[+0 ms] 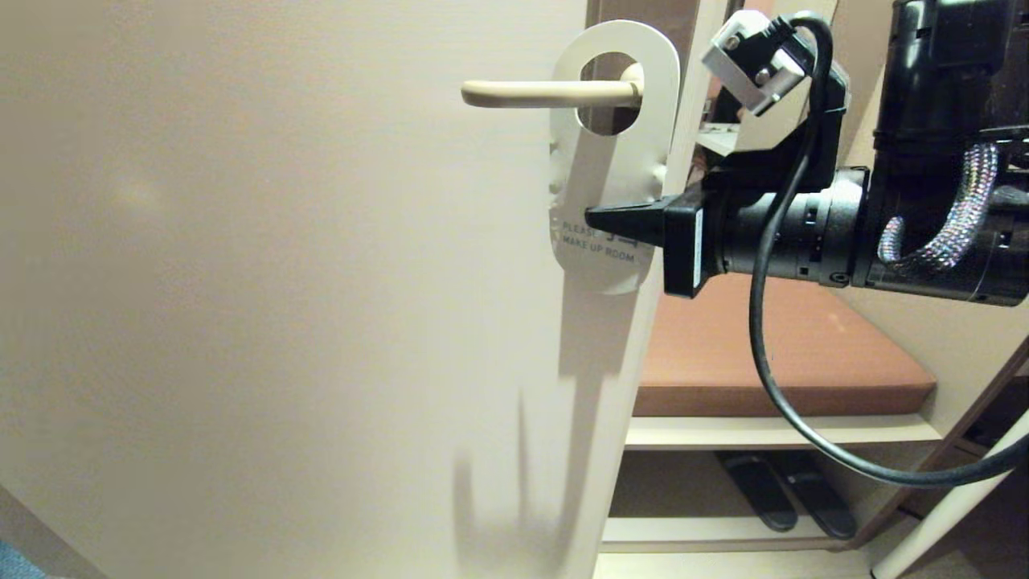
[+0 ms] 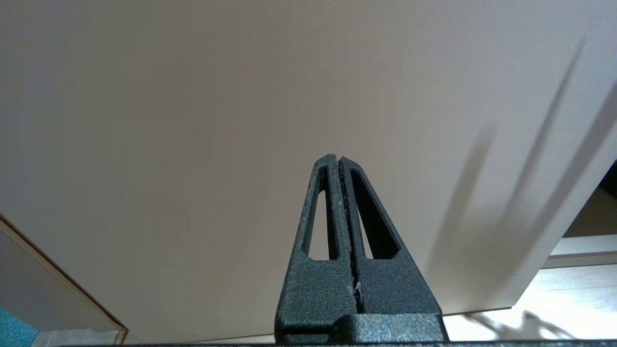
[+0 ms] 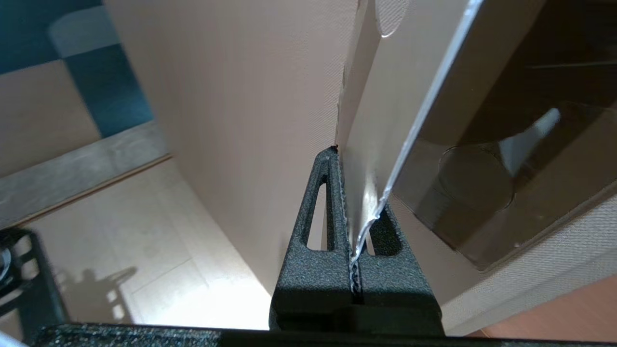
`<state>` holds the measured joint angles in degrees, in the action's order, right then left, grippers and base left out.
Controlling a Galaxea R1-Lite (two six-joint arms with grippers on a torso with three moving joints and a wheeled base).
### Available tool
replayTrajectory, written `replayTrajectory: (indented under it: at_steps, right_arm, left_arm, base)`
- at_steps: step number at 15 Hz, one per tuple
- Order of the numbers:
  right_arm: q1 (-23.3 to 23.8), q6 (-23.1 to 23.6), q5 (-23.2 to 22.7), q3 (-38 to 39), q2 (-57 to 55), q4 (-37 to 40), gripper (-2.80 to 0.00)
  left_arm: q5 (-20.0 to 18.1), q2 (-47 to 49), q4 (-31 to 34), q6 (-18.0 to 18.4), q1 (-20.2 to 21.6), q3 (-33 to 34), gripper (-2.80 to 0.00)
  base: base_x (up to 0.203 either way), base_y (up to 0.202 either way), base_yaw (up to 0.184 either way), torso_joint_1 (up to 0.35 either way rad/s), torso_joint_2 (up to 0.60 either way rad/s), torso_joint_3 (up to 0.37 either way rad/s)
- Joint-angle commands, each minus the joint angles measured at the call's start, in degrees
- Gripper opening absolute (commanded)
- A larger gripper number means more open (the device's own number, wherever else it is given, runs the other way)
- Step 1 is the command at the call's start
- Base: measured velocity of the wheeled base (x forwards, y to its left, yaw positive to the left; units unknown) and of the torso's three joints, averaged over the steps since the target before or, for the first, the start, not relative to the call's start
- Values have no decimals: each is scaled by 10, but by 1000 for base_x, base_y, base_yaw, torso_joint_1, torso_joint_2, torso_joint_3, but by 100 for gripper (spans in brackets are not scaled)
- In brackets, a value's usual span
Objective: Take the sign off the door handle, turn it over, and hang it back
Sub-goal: Take down the sign
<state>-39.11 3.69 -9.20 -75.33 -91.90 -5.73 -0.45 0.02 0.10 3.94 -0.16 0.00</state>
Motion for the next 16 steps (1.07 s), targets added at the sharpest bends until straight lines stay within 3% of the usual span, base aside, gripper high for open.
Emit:
replayTrajectory:
  at_steps: [1,7,13,16]
  right_arm:
    - [-16,-2,35,-9,-12,-1,-280]
    - [-68,-11,133,-26,-33,-1,-280]
    - [-99,-35,170,-54,-61,-2,-280]
    - [-108,-35,175,-60,-82,-49,-280]
  left_arm:
    - [0,0,0,0,0,0,-280]
    - [0,0,0,0,0,0,-280]
    - [0,0,0,0,0,0,-280]
    - [0,0,0,0,0,0,-280]
  base:
    - [0,0,0,0,0,0]
    - [0,0,0,0,0,0]
    - [0,0,0,0,0,0]
    - [0,0,0,0,0,0]
